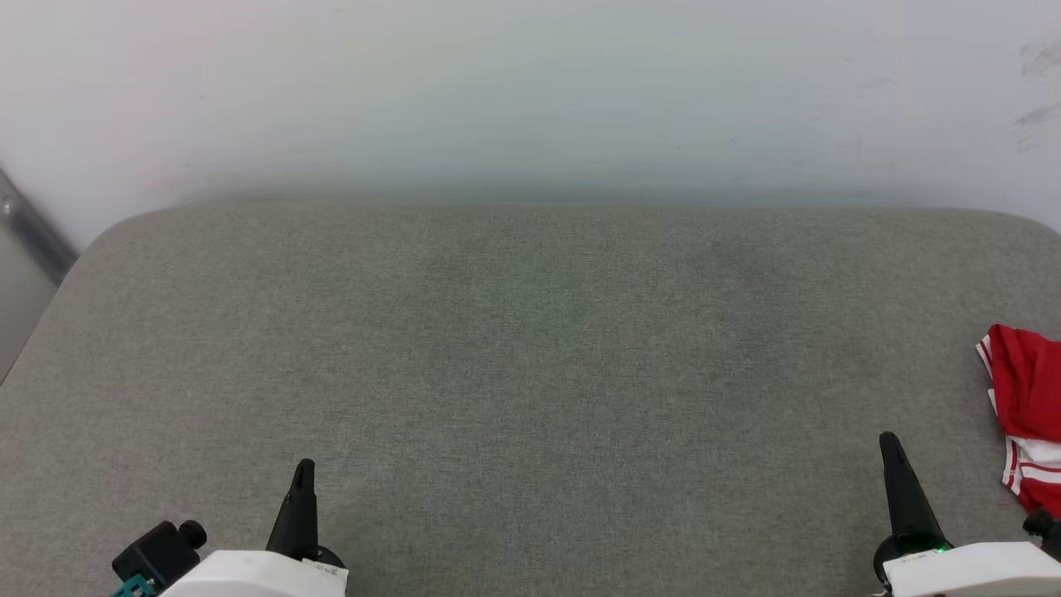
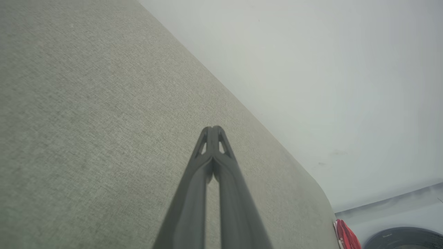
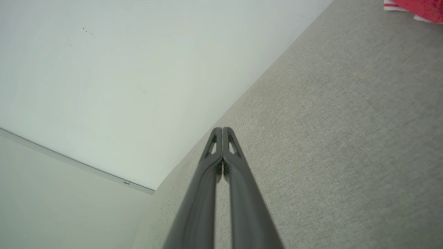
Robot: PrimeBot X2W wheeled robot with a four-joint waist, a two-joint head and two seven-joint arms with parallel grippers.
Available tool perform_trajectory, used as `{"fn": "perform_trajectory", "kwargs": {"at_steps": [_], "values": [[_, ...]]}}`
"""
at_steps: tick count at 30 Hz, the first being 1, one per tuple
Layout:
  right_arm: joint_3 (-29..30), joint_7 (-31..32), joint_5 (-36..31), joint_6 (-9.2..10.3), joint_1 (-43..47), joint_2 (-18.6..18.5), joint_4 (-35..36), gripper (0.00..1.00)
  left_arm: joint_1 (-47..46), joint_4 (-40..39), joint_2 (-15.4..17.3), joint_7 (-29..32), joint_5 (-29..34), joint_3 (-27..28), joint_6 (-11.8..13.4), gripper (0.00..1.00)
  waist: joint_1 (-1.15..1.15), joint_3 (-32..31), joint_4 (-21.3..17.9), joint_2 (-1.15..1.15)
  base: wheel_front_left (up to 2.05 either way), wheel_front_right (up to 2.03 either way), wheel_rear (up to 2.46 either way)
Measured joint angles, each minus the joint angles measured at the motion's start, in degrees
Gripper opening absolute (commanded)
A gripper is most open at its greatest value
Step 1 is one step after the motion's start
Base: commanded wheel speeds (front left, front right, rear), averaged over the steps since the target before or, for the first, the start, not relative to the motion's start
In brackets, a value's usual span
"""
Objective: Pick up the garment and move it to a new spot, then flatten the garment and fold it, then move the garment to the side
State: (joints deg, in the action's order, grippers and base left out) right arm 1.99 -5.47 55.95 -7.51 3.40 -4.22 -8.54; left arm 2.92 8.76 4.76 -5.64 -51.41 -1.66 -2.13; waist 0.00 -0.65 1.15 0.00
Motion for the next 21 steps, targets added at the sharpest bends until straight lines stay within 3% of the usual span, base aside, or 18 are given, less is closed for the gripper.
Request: {"fn": "perform_trajectory", "kwargs": {"at_steps": [21], "values": [[0.6,3.4,13.1,0.01,-2.9,-0.2,-1.8,0.00,-2.8,1.8,0.1,3.4,-14.6,1.8,-1.8,0.00,0.00,0.2,-0.3,0.00,0.00,0.00,0.00]]}}
